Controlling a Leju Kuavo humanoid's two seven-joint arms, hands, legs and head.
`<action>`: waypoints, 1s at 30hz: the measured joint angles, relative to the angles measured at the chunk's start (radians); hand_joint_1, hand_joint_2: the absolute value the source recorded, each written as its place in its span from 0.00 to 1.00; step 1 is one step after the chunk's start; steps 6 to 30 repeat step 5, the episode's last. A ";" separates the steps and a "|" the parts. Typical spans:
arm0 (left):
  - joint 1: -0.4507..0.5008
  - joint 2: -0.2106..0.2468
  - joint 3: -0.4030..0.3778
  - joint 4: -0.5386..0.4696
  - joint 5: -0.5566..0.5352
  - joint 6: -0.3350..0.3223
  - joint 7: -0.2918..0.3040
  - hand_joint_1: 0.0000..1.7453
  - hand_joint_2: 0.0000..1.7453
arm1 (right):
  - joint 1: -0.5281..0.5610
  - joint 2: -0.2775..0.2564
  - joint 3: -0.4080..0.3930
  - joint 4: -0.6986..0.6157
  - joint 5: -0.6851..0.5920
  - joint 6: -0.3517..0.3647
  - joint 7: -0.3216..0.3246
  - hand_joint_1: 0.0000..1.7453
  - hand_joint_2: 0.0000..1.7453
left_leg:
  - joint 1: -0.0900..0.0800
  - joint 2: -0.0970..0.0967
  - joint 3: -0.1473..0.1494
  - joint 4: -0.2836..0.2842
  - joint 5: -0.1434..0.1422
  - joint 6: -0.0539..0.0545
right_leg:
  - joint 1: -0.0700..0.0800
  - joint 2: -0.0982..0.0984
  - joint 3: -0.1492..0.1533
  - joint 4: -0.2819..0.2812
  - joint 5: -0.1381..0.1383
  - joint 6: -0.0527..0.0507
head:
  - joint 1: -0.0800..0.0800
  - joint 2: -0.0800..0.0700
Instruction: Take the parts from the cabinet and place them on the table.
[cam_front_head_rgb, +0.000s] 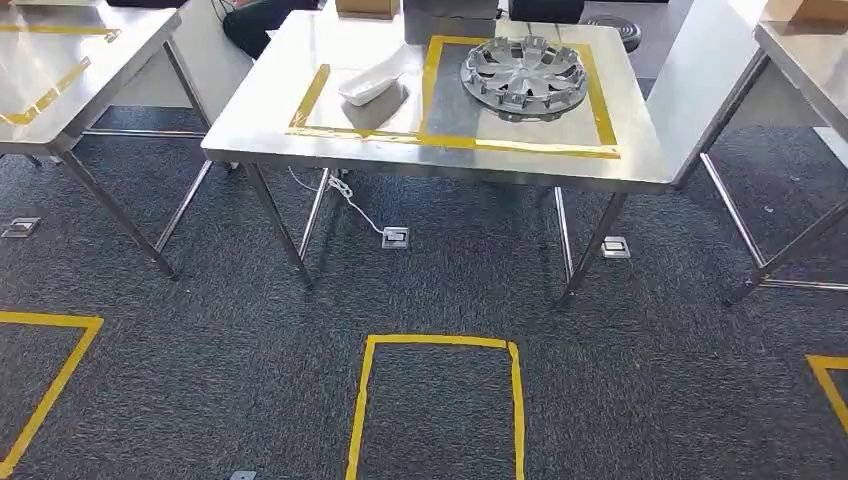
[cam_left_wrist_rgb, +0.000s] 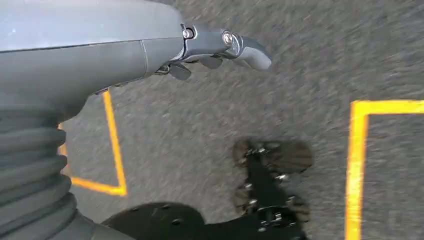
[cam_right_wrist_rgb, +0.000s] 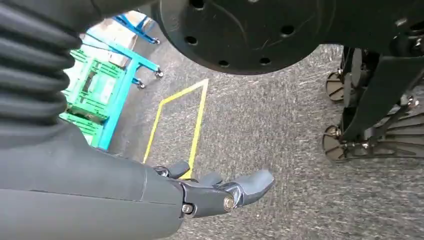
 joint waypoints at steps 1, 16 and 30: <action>0.000 -0.002 0.009 0.007 0.008 -0.013 0.011 0.00 1.00 | 0.000 0.000 0.000 0.000 0.000 0.000 -0.008 0.00 1.00 | 0.000 0.000 0.000 0.000 0.000 0.000 | 0.000 0.000 0.000 0.000 0.000 0.000 | 0.000 0.000; 0.005 -0.011 0.046 0.021 0.047 -0.047 0.022 0.00 1.00 | 0.001 0.000 0.001 0.000 -0.005 0.000 -0.017 0.00 1.00 | 0.000 0.000 -0.001 0.000 0.001 0.001 | -0.001 0.000 -0.001 0.000 0.001 0.001 | 0.000 0.000; 0.005 -0.011 0.046 0.021 0.047 -0.047 0.022 0.00 1.00 | 0.001 0.000 0.001 0.000 -0.005 0.000 -0.017 0.00 1.00 | 0.000 0.000 -0.001 0.000 0.001 0.001 | -0.001 0.000 -0.001 0.000 0.001 0.001 | 0.000 0.000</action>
